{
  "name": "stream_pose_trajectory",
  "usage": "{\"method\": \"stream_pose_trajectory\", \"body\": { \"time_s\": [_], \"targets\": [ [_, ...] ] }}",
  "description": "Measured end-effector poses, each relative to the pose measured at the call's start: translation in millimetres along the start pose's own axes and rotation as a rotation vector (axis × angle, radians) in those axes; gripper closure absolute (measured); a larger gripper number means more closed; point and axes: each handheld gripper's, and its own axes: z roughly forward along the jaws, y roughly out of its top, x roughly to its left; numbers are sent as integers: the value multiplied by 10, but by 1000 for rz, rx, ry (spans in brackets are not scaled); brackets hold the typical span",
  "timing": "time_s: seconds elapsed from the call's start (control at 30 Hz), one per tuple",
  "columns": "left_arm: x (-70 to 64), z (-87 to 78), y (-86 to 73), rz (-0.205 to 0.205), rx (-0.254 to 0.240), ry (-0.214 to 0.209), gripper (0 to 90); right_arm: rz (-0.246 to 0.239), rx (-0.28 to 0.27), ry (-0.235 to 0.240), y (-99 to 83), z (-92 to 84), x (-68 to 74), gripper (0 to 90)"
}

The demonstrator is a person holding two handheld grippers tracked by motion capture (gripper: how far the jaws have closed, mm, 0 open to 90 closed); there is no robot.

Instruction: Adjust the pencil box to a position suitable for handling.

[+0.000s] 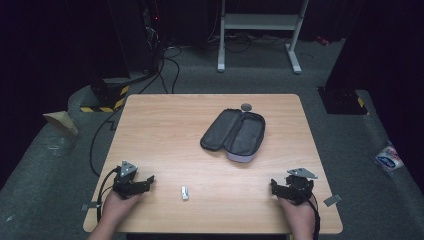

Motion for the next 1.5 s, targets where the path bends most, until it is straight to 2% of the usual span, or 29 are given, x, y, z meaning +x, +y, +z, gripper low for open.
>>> {"method": "stream_pose_trajectory", "body": {
  "time_s": [0.27, 0.47, 0.57, 0.83, 0.97, 1.03, 1.13, 1.3, 1.5],
  "targets": [
    [3, 6, 3, -5, 4, 8, 181, -3, -4, 14, -1, -12, -5, 113],
    [3, 7, 4, -5, 5, 8, 178, 0, -39, 16, 13, -56, -10, 134],
    [4, 7, 4, -5, 5, 8, 178, -13, -49, 21, 34, -72, 7, 135],
    [0, -4, -3, -5, 8, 13, 175, -19, -67, 72, 133, -112, 84, 169],
    [0, -2, -4, -6, 7, 12, 174, -22, -73, 83, 172, -119, 116, 179],
    [1, -2, -3, -6, 8, 14, 172, -33, -78, 99, 212, -116, 152, 211],
    [0, -1, -3, -6, 8, 12, 171, -25, -80, 110, 236, -119, 174, 225],
    [1, 0, -2, -6, 8, 12, 170, -13, -108, 141, 337, -167, 231, 260],
    [3, 8, 6, 0, 14, 9, 151, -24, -117, 161, 470, -174, 304, 264]
  ]
}}
